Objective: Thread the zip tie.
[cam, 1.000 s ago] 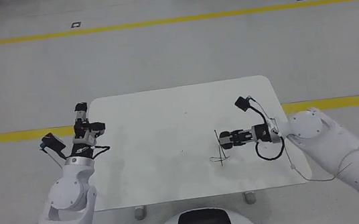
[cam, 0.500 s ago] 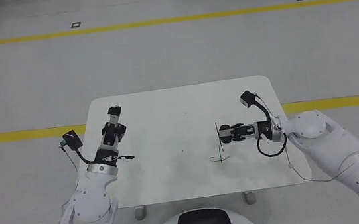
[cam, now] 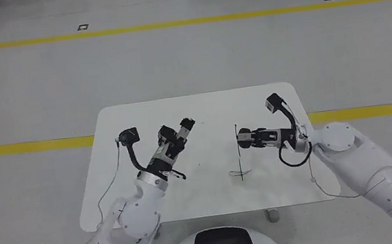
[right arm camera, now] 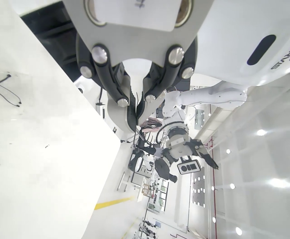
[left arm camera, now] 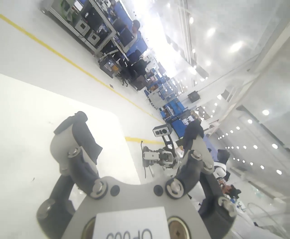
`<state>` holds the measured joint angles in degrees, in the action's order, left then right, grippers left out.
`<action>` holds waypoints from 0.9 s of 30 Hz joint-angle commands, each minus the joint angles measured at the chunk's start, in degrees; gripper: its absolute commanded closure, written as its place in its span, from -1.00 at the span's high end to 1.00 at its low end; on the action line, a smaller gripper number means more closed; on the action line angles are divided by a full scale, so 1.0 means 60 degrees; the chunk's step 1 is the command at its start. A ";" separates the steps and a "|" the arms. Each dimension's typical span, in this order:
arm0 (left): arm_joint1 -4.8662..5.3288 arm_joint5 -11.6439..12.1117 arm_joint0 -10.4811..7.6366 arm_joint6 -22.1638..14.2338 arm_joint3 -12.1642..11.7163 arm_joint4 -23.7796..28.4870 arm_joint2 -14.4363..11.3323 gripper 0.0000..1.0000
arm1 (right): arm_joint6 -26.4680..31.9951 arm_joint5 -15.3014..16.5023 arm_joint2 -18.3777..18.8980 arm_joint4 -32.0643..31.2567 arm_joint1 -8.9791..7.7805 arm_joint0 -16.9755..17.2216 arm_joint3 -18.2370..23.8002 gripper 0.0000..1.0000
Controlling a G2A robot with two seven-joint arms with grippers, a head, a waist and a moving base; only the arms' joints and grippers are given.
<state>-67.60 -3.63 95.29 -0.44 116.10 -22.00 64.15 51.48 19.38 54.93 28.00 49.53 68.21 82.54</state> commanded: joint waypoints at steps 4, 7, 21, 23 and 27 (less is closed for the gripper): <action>-0.0109 -0.0242 -0.0408 0.0004 -0.0196 -0.0447 -0.0763 1.00 | -0.0038 -0.0077 -0.0080 0.0269 0.0095 -0.0055 -0.0113 -1.00; -0.0109 -0.0242 -0.0408 0.0004 -0.0196 -0.0447 -0.0763 1.00 | -0.0038 -0.0077 -0.0080 0.0269 0.0095 -0.0055 -0.0113 -1.00; -0.0062 -0.0835 -0.0788 -0.0673 -0.0491 -0.3824 -0.1556 1.00 | -0.1026 -0.0647 0.0111 -0.0200 0.0177 0.0181 0.0114 -1.00; -0.0076 -0.1070 -0.0875 -0.0731 -0.0568 -0.4486 -0.1775 1.00 | -0.1141 -0.0791 0.0143 -0.0152 0.0205 0.0222 0.0122 -1.00; -0.0093 -0.1062 -0.0938 -0.0676 -0.0632 -0.4845 -0.1937 1.00 | -0.1284 -0.0868 0.0195 -0.0121 0.0232 0.0249 0.0082 -1.00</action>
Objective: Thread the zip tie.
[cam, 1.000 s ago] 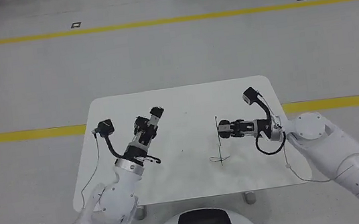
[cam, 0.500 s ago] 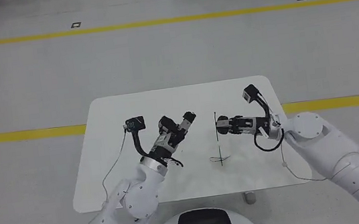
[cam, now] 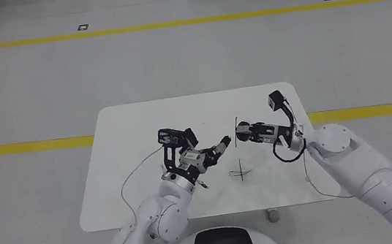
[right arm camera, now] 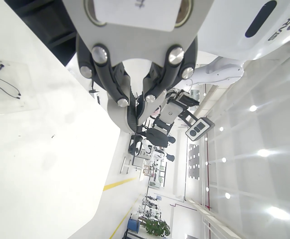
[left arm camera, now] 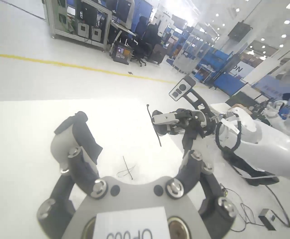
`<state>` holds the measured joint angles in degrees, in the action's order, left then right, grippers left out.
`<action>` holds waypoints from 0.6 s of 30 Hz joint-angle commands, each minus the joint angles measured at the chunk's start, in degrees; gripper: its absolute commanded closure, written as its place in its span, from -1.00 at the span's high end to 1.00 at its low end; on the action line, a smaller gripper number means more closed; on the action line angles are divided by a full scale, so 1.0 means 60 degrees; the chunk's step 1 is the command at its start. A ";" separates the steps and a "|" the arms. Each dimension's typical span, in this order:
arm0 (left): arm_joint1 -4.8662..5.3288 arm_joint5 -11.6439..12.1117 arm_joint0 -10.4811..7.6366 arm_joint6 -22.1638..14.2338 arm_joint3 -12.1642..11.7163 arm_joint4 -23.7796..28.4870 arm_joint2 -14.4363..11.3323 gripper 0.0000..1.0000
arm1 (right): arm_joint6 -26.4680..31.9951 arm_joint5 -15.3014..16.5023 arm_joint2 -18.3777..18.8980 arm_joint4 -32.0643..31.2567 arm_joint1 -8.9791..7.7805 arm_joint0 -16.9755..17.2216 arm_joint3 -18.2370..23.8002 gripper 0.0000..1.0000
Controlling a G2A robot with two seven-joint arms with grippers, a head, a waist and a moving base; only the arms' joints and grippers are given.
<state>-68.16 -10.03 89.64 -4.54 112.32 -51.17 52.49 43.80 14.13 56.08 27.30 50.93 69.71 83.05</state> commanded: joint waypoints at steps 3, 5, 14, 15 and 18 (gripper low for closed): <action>0.0000 0.0005 0.0003 0.0008 -0.0002 0.0017 0.0007 1.00 | -0.0005 0.0006 0.0003 -0.0005 0.0000 0.0000 -0.0003 -1.00; 0.0000 0.0005 0.0003 0.0008 -0.0002 0.0017 0.0007 1.00 | -0.0005 0.0006 0.0003 -0.0005 0.0000 0.0000 -0.0003 -1.00; 0.0133 0.0046 -0.0118 -0.0414 -0.0221 -0.3242 -0.0264 1.00 | -0.0705 -0.0616 0.0123 -0.0286 0.0088 0.0137 0.0113 -1.00; 0.0137 -0.0061 -0.0123 -0.0477 -0.0235 -0.3546 -0.0293 1.00 | -0.0737 -0.0687 0.0139 -0.0285 0.0099 0.0139 0.0102 -1.00; 0.0123 -0.0285 -0.0120 -0.0420 -0.0276 -0.3894 -0.0336 1.00 | -0.0900 -0.0837 0.0186 -0.0304 0.0126 0.0137 0.0064 -1.00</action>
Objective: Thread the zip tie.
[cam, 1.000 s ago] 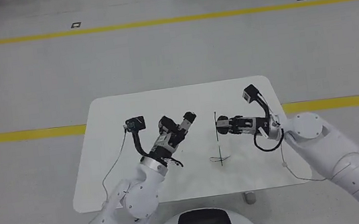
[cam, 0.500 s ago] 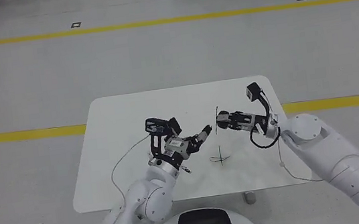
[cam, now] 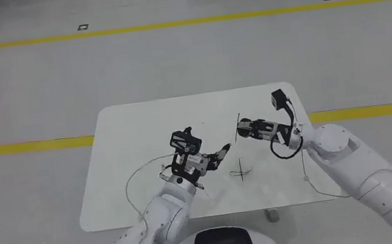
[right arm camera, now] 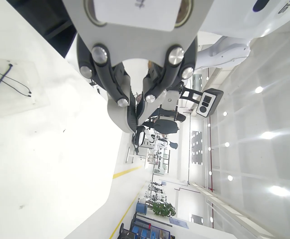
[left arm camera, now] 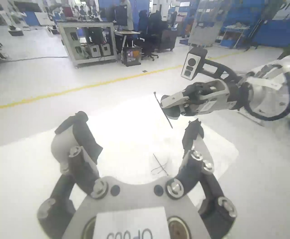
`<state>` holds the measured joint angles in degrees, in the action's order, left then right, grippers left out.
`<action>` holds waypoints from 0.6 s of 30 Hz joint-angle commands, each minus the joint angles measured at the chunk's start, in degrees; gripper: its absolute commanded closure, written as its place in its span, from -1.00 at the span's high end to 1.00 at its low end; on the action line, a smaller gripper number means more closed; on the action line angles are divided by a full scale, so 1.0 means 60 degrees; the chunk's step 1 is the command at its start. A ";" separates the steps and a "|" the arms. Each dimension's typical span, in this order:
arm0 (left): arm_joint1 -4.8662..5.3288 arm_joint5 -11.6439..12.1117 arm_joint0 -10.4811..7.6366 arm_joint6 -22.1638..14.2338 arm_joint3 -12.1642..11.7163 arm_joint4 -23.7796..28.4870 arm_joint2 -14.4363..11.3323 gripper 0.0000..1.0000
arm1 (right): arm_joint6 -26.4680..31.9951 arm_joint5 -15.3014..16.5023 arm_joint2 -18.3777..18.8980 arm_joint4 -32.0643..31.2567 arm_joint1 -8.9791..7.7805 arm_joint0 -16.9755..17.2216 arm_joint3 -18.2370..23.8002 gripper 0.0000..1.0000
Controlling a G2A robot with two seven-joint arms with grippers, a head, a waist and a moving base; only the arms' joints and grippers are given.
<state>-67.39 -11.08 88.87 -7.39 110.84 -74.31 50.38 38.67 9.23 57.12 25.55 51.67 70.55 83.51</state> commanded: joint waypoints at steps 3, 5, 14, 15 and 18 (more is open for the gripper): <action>-0.0007 -0.0111 0.0008 0.0054 -0.0030 -0.0036 0.0015 1.00 | -0.0044 -0.0021 0.0013 -0.0012 0.0003 -0.0003 -0.0012 -1.00; -0.0007 -0.0111 0.0008 0.0054 -0.0030 -0.0036 0.0015 1.00 | -0.0044 -0.0021 0.0013 -0.0012 0.0003 -0.0003 -0.0012 -1.00; 0.0254 -0.0175 -0.0754 -0.0198 -0.0678 -0.2607 -0.0693 1.00 | -0.0273 -0.0182 0.0068 -0.0204 0.0086 0.0177 0.0216 -1.00; 0.0379 -0.0343 -0.1024 -0.0178 -0.0829 -0.2607 -0.0952 1.00 | -0.0287 -0.0231 0.0075 -0.0202 0.0101 0.0190 0.0229 -1.00; 0.0592 -0.0652 -0.1436 -0.0006 -0.1063 -0.2607 -0.1430 1.00 | -0.0294 -0.0294 0.0085 -0.0182 0.0122 0.0198 0.0241 -1.00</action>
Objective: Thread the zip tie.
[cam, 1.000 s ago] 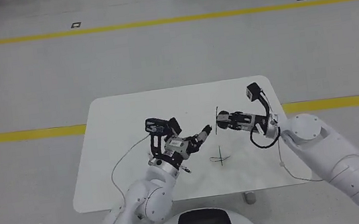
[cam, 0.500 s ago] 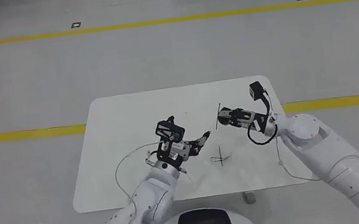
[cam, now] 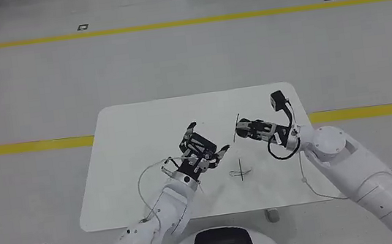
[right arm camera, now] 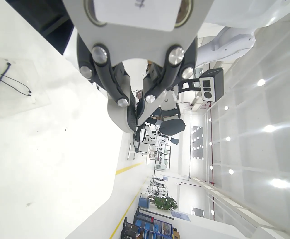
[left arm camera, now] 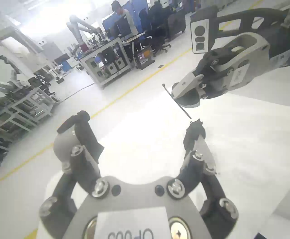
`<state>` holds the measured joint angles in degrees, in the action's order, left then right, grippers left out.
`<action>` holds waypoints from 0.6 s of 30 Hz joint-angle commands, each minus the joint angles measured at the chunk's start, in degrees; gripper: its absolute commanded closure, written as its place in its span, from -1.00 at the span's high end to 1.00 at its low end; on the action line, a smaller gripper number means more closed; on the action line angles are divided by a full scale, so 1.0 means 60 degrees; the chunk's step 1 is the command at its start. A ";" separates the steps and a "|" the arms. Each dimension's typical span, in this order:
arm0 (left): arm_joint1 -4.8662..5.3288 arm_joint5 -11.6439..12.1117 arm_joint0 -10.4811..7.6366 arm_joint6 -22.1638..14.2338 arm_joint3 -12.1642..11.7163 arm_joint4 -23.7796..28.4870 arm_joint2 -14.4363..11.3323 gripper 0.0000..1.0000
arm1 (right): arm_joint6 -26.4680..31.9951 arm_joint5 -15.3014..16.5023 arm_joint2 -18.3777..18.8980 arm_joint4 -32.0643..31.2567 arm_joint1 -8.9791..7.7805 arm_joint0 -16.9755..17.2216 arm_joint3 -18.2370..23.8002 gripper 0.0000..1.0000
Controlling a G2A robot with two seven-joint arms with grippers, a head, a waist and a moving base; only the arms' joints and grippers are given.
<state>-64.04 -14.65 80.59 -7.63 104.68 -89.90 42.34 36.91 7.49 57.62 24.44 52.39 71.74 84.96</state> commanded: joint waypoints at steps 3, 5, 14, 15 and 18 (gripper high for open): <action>0.0034 -0.0058 -0.0055 0.0034 -0.0035 -0.0009 -0.0090 1.00 | -0.0002 -0.0003 0.0002 0.0003 0.0001 -0.0001 0.0000 -1.00; 0.0034 -0.0058 -0.0055 0.0034 -0.0035 -0.0009 -0.0090 1.00 | -0.0002 -0.0003 0.0002 0.0003 0.0001 -0.0001 0.0000 -1.00; 0.0621 -0.0806 -0.1909 0.0373 -0.1093 -0.0009 -0.1806 1.00 | -0.0486 -0.0209 0.0040 -0.0052 0.0133 0.0098 0.0318 -1.00; 0.0706 -0.0806 -0.2161 0.0347 -0.1130 -0.0009 -0.2044 1.00 | -0.0549 -0.0271 0.0035 -0.0030 0.0153 0.0087 0.0327 -1.00; 0.0989 -0.0806 -0.2979 0.0501 -0.1193 -0.0009 -0.2888 1.00 | -0.0703 -0.0432 -0.0022 0.0044 0.0232 0.0025 0.0337 -1.00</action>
<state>-58.75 -19.60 64.75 -5.56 97.52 -89.95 27.36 32.93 5.10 57.62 24.55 53.62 72.04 86.98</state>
